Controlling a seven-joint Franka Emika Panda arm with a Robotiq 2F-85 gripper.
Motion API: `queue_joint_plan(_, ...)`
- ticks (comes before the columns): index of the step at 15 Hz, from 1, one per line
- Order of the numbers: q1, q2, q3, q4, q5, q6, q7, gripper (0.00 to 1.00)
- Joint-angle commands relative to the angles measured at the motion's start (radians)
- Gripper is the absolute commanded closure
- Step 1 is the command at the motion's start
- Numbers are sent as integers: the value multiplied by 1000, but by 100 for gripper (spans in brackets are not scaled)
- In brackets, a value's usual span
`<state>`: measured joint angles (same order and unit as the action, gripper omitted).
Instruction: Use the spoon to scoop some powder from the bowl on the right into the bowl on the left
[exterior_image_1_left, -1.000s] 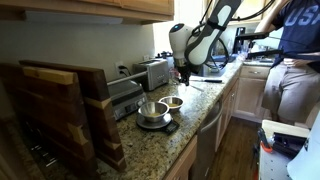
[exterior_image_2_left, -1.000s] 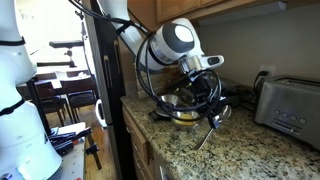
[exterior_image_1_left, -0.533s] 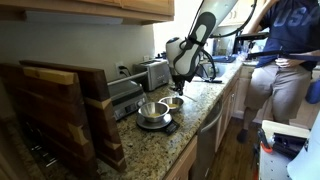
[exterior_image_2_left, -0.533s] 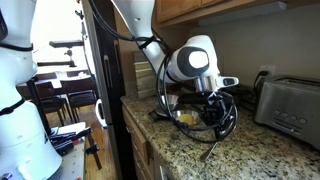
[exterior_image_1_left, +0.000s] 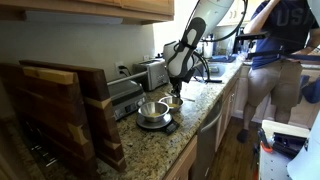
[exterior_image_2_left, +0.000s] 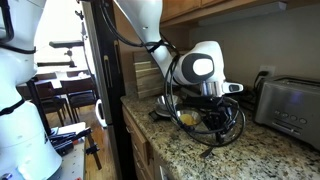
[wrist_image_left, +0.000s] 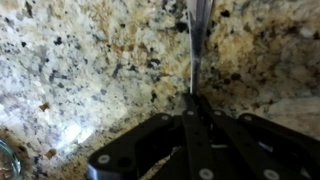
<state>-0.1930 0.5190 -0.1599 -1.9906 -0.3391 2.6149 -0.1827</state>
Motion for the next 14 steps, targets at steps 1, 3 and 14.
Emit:
queue_joint_plan(1, 16, -40, -8, -33, 2, -42, -24, 96)
queue_joint_plan(3, 23, -59, -6, -50, -3, -57, -30, 68)
queue_joint_plan(14, 92, -229, -54, -162, -176, -66, 12, 7)
